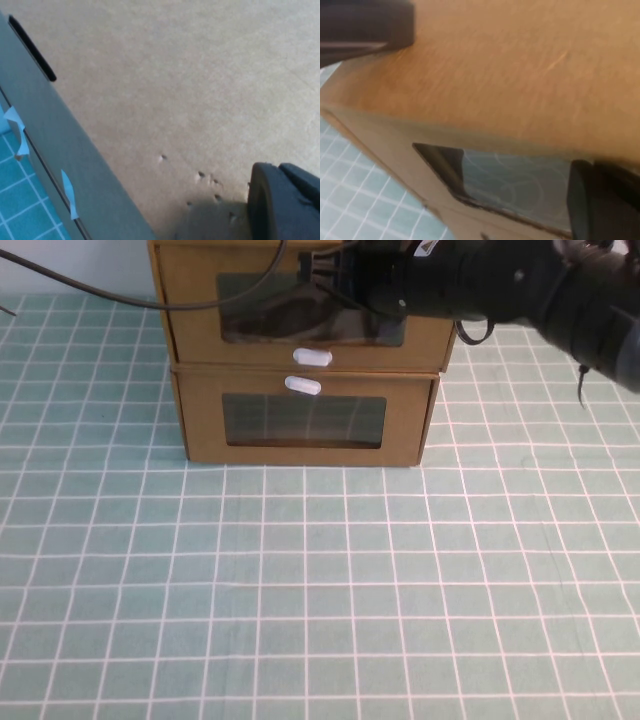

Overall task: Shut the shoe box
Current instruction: Close the shoe box with your right arm

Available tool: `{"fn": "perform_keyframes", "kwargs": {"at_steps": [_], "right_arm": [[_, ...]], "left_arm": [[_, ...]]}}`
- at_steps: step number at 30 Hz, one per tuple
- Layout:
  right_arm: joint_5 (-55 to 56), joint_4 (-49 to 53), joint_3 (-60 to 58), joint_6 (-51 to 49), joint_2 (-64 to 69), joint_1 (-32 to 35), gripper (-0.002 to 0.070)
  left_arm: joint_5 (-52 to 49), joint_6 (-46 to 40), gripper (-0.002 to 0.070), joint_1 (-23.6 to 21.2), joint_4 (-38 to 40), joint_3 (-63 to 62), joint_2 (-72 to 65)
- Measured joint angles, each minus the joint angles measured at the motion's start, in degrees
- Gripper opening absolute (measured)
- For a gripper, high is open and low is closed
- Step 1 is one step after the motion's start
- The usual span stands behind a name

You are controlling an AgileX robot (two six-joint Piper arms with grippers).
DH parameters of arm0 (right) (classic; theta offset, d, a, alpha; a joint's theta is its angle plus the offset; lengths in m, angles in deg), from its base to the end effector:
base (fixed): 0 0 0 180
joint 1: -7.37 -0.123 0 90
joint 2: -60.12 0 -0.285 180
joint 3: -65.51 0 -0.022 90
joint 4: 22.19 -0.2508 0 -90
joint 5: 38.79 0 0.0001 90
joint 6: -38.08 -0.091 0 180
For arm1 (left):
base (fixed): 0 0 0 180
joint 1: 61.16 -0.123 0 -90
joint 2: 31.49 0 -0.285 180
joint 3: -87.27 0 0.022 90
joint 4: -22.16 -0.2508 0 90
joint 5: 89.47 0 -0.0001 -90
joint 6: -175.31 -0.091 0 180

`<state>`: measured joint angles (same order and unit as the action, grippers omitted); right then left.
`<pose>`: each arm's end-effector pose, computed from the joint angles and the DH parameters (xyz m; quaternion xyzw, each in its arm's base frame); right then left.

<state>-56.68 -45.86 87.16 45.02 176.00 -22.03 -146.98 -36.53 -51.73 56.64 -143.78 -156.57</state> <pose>0.3957 0.2359 0.3509 -0.1328 0.8110 0.2646 0.5046 0.4498 -0.1188 0.3989 0.2671 0.8301 -0.2115 0.4415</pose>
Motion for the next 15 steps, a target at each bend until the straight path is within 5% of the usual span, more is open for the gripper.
{"fn": "perform_keyframes", "kwargs": {"at_steps": [7, 15], "right_arm": [[-0.5, -0.7, 0.1, 0.1, 0.6, 0.0, -0.0011], [-17.1, 0.5, 0.1, 1.0, -7.9, 0.2, -0.0011]], "left_arm": [[-0.1, 0.0, -0.0005, 0.0, 0.0, 0.0, 0.2], [-3.4, -0.6, -0.0005, 0.0, -1.7, 0.0, 5.1]]}}
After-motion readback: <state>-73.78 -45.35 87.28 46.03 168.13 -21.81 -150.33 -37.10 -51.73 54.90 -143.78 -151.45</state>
